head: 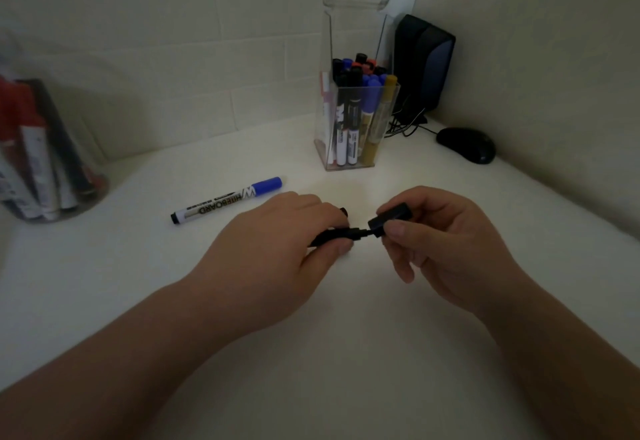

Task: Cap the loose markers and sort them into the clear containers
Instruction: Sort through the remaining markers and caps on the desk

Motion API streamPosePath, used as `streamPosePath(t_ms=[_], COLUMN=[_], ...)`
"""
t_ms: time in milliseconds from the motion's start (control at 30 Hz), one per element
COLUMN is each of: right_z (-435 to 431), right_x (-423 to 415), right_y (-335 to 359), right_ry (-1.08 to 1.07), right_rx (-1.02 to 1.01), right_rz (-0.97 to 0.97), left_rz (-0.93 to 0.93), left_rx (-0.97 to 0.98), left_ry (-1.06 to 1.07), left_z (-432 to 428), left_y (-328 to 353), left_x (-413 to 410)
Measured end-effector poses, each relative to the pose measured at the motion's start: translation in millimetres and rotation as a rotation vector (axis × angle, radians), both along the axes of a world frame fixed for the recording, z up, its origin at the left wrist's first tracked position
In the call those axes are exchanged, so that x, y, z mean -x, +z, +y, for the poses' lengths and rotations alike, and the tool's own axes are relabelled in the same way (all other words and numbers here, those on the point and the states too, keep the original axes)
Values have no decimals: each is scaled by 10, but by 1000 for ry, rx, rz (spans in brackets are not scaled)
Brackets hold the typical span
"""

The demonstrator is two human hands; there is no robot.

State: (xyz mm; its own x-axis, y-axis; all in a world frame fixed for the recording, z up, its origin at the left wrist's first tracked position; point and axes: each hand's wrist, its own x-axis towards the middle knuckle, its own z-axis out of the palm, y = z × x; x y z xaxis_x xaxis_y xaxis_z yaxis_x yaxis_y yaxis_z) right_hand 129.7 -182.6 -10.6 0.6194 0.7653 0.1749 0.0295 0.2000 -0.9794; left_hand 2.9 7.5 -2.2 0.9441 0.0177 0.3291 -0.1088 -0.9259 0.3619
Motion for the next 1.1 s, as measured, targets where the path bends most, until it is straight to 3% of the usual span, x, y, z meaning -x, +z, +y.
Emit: streamPosePath(t_ms=[500, 700, 933, 1000, 1100], right_z=[-92, -55, -49, -58, -20], right_x=[9, 44, 34, 23, 31], right_y=[102, 91, 104, 143, 171], right_ry=[-156, -88, -139, -203, -211], right_rx=[122, 231, 320, 294, 63], right_rz=[-251, -318, -535, -446, -61], left_rz=[-68, -82, -120, -117, -109], left_rx=[85, 110, 171, 195, 201], left_ry=[13, 21, 28, 34, 32], left_z=[0, -16, -10, -3, -4], left_y=[-45, -62, -84, -87, -85], left_x=[-14, -22, -31, -30, -29])
